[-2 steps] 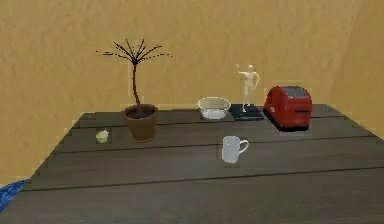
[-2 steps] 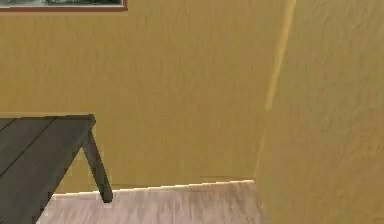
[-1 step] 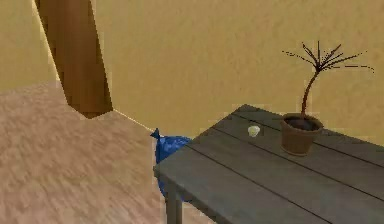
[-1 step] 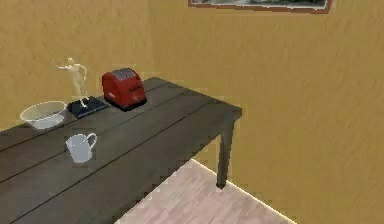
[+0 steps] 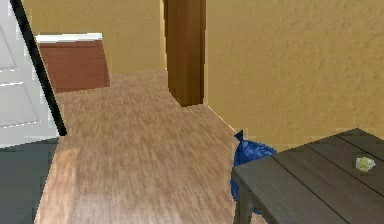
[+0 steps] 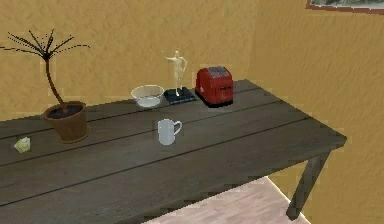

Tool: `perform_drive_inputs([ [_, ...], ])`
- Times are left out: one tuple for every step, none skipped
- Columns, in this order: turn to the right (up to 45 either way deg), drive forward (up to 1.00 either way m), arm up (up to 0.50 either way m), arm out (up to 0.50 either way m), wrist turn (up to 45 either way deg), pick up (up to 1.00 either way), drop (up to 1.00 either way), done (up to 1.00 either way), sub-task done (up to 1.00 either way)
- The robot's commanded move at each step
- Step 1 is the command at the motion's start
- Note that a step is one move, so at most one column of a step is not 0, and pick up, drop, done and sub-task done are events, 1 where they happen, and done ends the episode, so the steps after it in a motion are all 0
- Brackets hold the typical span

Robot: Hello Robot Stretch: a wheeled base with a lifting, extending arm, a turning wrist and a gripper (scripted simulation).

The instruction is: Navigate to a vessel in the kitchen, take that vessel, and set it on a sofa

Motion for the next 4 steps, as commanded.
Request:
perform_drive_inputs([
  [0.0, 0.00, 0.50, 0.00, 0.0, 0.00, 0.00, 0.00, 0.00],
  [0.0, 0.00, 0.38, 0.00, 0.0, 0.00, 0.00, 0.00, 0.00],
  [0.0, 0.00, 0.00, 0.50, 0.0, 0.00, 0.00, 0.00, 0.00],
  [0.0, 0.00, 0.00, 0.00, 45.0, 0.00, 0.00, 0.00, 0.00],
])
